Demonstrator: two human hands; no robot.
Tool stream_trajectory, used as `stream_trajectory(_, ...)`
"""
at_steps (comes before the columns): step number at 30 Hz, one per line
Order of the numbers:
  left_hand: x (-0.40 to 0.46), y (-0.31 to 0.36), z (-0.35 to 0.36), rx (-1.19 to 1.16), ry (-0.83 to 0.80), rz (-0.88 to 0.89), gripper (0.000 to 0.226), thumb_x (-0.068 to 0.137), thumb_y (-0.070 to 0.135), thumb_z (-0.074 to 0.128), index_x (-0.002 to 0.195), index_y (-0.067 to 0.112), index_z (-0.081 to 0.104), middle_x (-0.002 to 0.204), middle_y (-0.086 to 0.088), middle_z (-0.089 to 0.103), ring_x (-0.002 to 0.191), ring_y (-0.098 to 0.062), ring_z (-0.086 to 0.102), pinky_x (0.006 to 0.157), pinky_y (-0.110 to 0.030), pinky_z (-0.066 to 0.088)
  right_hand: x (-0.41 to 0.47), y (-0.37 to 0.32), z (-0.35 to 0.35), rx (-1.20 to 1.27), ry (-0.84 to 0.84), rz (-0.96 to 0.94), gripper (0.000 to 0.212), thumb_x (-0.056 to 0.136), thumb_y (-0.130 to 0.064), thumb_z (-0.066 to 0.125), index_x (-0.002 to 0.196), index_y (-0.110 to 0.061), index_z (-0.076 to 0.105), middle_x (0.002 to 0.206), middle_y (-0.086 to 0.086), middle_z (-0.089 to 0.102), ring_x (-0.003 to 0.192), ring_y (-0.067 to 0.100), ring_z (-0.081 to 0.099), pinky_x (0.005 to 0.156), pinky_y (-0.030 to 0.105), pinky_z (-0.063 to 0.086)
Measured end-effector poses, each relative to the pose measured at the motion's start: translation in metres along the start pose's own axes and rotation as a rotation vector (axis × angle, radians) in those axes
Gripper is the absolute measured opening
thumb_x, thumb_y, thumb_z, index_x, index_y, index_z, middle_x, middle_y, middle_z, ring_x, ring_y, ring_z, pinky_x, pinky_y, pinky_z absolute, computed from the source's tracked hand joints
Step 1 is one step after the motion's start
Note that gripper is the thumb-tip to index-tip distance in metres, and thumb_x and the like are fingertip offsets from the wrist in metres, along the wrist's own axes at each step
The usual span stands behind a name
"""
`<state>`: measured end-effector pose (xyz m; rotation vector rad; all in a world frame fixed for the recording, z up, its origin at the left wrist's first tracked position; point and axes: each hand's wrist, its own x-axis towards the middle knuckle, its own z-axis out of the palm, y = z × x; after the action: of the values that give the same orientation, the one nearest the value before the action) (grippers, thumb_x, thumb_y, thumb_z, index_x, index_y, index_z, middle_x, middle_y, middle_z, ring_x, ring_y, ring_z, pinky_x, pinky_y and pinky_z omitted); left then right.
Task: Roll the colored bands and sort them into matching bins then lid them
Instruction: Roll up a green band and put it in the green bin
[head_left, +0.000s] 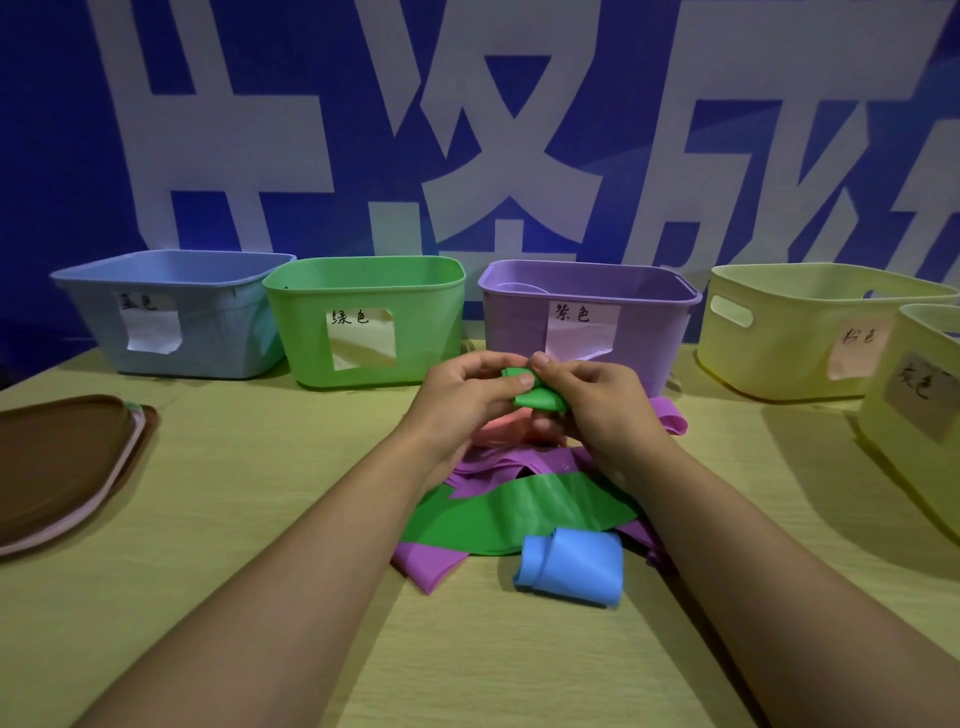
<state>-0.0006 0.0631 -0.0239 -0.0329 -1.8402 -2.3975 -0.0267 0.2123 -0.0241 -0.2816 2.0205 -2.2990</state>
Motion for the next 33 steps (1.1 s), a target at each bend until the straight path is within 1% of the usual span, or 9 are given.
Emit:
stream_trajectory(3, -0.0022, 0.0055, 0.0024, -0.052, -0.018, -0.014, 0.015, 0.096, 0.016, 0.068, 0.104, 0.004, 0.070, 0.091, -0.011, 0.076, 0.078, -0.015, 0.075, 0.072, -0.023, 0.061, 0.0000, -0.0004, 0.0000, 0.001, -0.001, -0.035, 0.028, 0.095, -0.025, 0.071, 0.098, 0.003, 0.074, 0.083, 0.019, 0.073, 0.065, 0.025, 0.067, 0.062, 0.032, 0.061)
stream_trajectory(7, -0.0040, 0.0044, 0.0025, 0.036, 0.018, -0.047, 0.036, 0.095, 0.034, 0.071, 0.106, 0.000, 0.073, 0.092, -0.017, 0.078, 0.080, -0.025, 0.076, 0.073, -0.032, 0.065, -0.0041, -0.0049, 0.0029, 0.028, -0.034, -0.082, 0.018, 0.096, -0.016, 0.069, 0.102, 0.001, 0.073, 0.088, 0.013, 0.074, 0.066, 0.018, 0.072, 0.060, 0.027, 0.063)
stream_trajectory(12, -0.0028, 0.0007, 0.0007, 0.059, 0.066, -0.009, 0.029, 0.093, 0.025, 0.073, 0.105, -0.002, 0.076, 0.098, -0.024, 0.077, 0.090, -0.040, 0.076, 0.079, -0.040, 0.065, -0.0049, -0.0044, 0.0040, 0.015, -0.054, -0.097, 0.020, 0.096, -0.011, 0.068, 0.111, 0.002, 0.070, 0.112, 0.028, 0.069, 0.080, 0.025, 0.073, 0.063, 0.029, 0.063)
stream_trajectory(15, 0.0001, -0.0010, -0.0014, 0.116, 0.084, 0.037, 0.024, 0.094, 0.022, 0.073, 0.102, -0.001, 0.076, 0.099, -0.022, 0.077, 0.091, -0.035, 0.076, 0.082, -0.040, 0.064, -0.0042, -0.0025, 0.0040, -0.009, -0.076, -0.103, 0.020, 0.098, -0.016, 0.067, 0.112, -0.001, 0.068, 0.114, 0.025, 0.069, 0.085, 0.024, 0.074, 0.065, 0.030, 0.062)
stream_trajectory(17, 0.0011, -0.0009, -0.0019, 0.146, 0.097, 0.066, 0.018, 0.093, 0.019, 0.074, 0.098, 0.002, 0.078, 0.096, -0.017, 0.078, 0.087, -0.024, 0.075, 0.077, -0.033, 0.063, -0.0031, -0.0017, 0.0041, -0.010, -0.085, -0.066, 0.028, 0.098, -0.026, 0.067, 0.115, -0.004, 0.067, 0.116, 0.019, 0.071, 0.087, 0.023, 0.074, 0.067, 0.030, 0.060)
stream_trajectory(20, -0.0002, 0.0011, -0.0011, 0.157, 0.088, 0.087, 0.012, 0.090, 0.013, 0.076, 0.097, 0.004, 0.077, 0.092, -0.007, 0.078, 0.079, -0.008, 0.073, 0.069, -0.023, 0.060, -0.0029, -0.0028, 0.0037, 0.007, -0.084, 0.021, 0.046, 0.096, -0.046, 0.066, 0.114, -0.004, 0.070, 0.095, 0.012, 0.074, 0.073, 0.024, 0.072, 0.068, 0.033, 0.058)
stream_trajectory(24, 0.0001, 0.0014, -0.0007, 0.140, 0.037, 0.111, 0.010, 0.085, 0.004, 0.078, 0.093, 0.009, 0.078, 0.096, -0.011, 0.078, 0.091, -0.020, 0.074, 0.086, -0.031, 0.062, -0.0057, -0.0056, 0.0032, -0.057, -0.031, 0.051, 0.058, 0.096, -0.057, 0.060, 0.102, -0.001, 0.073, 0.071, 0.015, 0.072, 0.059, 0.023, 0.068, 0.061, 0.032, 0.058)
stream_trajectory(29, 0.0004, -0.0004, -0.0008, 0.142, 0.007, 0.119, 0.020, 0.082, -0.003, 0.079, 0.097, 0.009, 0.077, 0.096, -0.014, 0.073, 0.090, -0.020, 0.071, 0.087, -0.029, 0.060, -0.0084, -0.0067, 0.0030, -0.058, -0.018, 0.040, 0.052, 0.097, -0.051, 0.063, 0.093, 0.000, 0.074, 0.066, 0.014, 0.068, 0.055, 0.021, 0.063, 0.057, 0.029, 0.059)
stream_trajectory(33, 0.0021, -0.0033, -0.0019, 0.162, 0.024, 0.108, 0.028, 0.078, -0.005, 0.081, 0.103, 0.008, 0.078, 0.104, -0.024, 0.071, 0.099, -0.030, 0.068, 0.104, -0.048, 0.054, -0.0061, -0.0041, 0.0019, -0.031, -0.033, 0.026, 0.046, 0.098, -0.036, 0.066, 0.102, 0.010, 0.071, 0.069, 0.015, 0.068, 0.053, 0.017, 0.064, 0.055, 0.026, 0.058)
